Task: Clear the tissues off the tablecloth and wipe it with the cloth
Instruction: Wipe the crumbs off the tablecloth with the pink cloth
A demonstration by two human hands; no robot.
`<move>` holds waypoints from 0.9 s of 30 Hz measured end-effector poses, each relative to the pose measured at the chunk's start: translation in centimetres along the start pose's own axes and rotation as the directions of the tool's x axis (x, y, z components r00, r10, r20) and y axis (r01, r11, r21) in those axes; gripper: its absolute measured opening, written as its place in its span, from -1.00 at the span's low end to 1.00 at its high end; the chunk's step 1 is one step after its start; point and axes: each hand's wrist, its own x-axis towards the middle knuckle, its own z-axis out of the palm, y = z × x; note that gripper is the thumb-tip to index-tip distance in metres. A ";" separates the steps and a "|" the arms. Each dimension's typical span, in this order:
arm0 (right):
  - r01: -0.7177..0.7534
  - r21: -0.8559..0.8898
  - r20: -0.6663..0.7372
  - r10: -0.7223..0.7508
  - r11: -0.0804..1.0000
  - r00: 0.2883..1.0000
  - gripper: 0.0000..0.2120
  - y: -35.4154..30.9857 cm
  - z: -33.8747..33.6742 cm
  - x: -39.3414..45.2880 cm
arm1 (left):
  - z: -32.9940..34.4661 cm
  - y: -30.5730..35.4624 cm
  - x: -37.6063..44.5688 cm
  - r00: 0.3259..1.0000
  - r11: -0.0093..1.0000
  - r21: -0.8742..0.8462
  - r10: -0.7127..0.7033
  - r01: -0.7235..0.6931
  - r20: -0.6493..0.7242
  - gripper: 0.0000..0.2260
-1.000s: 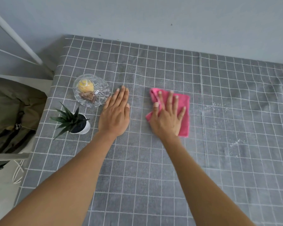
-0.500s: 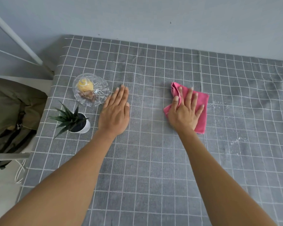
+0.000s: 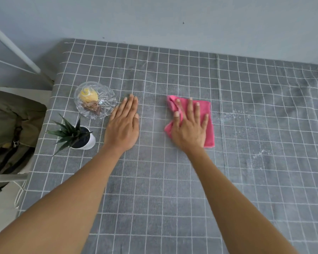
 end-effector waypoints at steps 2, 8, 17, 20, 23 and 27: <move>-0.116 -0.001 -0.016 0.116 0.993 0.993 -0.48 3.2 -1.1 1.2 | 0.1 0.0 0.1 1.000 1.000 0.000 0.002 -0.002 0.001 -0.54; -0.241 0.072 -0.043 0.244 0.968 0.969 -0.49 4.6 -1.8 1.5 | 0.1 0.0 0.1 1.000 1.000 0.021 -0.004 0.005 -0.017 -0.52; -0.046 0.084 0.034 0.043 0.995 0.998 -0.48 -5.1 0.1 3.0 | 0.0 0.2 0.1 1.000 0.999 0.033 -0.008 0.009 -0.022 -0.49; 0.133 0.079 0.054 -0.137 0.988 0.989 -0.50 -6.6 0.6 3.6 | 0.0 0.2 0.1 1.000 0.999 0.045 0.001 0.000 -0.016 -0.49; 0.040 0.032 0.018 -0.041 0.999 0.999 -0.50 -3.8 0.1 4.7 | 0.1 0.1 0.1 1.000 0.999 0.034 -0.005 0.005 -0.007 -0.50; -0.209 0.064 -0.004 0.210 0.976 0.978 -0.50 1.0 -1.7 6.2 | 0.2 0.0 0.2 1.000 1.000 0.023 -0.004 0.004 -0.011 -0.52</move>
